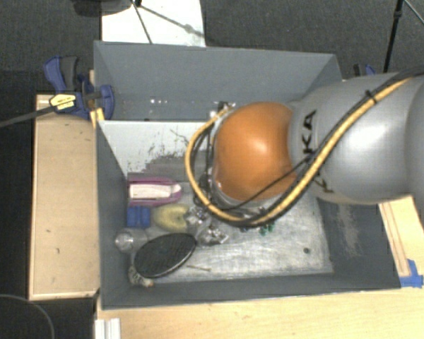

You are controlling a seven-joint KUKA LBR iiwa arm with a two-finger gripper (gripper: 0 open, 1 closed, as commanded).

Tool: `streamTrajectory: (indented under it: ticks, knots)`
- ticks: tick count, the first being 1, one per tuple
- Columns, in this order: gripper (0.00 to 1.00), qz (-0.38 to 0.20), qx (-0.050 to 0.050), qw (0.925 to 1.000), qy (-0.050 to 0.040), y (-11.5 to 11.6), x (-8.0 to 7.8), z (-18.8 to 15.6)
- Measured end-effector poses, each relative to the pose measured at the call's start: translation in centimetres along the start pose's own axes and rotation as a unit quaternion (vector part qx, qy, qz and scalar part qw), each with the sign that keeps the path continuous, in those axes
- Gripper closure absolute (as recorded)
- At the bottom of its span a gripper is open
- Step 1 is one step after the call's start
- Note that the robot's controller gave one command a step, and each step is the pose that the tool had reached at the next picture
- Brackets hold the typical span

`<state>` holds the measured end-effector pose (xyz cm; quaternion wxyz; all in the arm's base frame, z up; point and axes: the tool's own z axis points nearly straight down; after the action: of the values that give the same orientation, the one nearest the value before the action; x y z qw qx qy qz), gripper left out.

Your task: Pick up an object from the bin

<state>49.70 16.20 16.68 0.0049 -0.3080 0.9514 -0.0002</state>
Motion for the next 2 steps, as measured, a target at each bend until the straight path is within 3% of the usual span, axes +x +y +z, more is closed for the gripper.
streamTrajectory:
  ticks: [1,2]
  knots:
    - [1.0,-0.094,0.001,0.9956,0.0006,-5.6,0.4,-6.4]
    - [1.0,-0.092,-0.004,0.9957,0.0058,-4.8,0.2,0.9]
